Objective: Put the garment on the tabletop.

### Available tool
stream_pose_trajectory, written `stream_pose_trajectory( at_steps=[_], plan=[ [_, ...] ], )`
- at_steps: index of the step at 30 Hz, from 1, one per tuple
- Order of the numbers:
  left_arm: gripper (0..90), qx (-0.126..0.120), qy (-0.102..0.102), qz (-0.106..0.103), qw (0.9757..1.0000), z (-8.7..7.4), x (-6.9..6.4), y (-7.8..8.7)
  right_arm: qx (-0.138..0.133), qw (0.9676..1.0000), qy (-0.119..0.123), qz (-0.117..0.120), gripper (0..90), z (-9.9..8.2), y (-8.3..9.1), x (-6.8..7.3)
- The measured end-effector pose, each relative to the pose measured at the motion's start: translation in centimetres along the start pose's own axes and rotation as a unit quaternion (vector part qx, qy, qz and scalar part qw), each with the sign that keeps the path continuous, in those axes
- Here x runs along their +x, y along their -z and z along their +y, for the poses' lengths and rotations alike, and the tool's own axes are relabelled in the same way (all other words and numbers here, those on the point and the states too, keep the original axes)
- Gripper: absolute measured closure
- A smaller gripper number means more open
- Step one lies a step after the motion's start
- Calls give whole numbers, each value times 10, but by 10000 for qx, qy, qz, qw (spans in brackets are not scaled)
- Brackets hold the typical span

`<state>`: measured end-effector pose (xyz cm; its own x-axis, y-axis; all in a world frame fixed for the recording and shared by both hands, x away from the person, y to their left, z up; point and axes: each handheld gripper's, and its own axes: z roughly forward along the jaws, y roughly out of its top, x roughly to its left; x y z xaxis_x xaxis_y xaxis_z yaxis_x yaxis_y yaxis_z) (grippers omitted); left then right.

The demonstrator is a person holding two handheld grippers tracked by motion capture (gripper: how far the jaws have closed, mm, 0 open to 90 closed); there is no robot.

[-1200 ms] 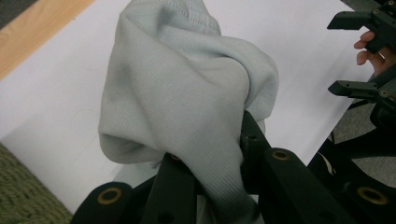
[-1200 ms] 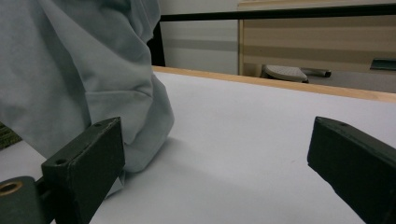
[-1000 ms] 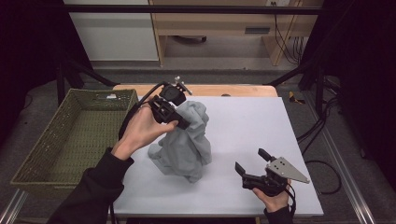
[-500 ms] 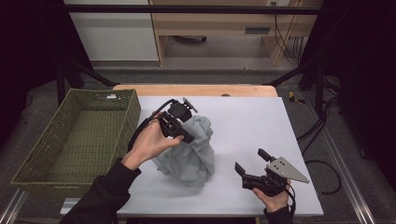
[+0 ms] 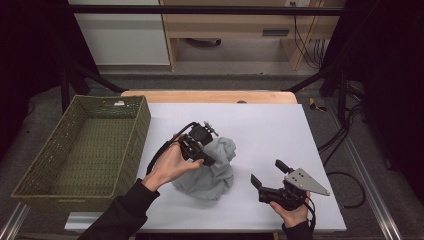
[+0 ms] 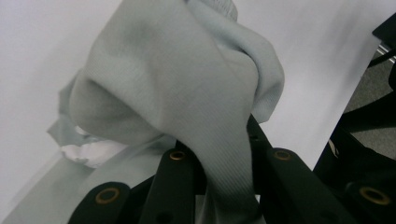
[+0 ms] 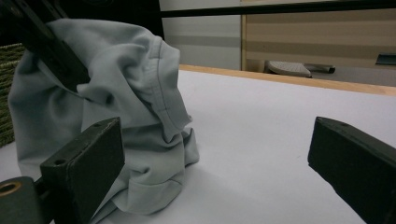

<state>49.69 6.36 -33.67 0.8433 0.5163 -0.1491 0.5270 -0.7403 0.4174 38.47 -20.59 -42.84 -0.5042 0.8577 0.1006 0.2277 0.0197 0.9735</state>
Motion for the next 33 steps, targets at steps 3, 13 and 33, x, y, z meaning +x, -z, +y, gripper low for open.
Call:
stream_pose_trajectory(
  at_steps=[3,13,33],
  plan=[
    [774,52,-76,-11,10000,-1,-3,-9,-6,10000,-11,4,41,0,0,0],
    [315,-368,-237,63,9990,0,-8,-5,0,10000,-26,6,39,0,-1,0],
    [62,-2321,77,-11,9727,-24,-6,23,-28,10000,-46,46,36,1,0,-1]
  ],
)
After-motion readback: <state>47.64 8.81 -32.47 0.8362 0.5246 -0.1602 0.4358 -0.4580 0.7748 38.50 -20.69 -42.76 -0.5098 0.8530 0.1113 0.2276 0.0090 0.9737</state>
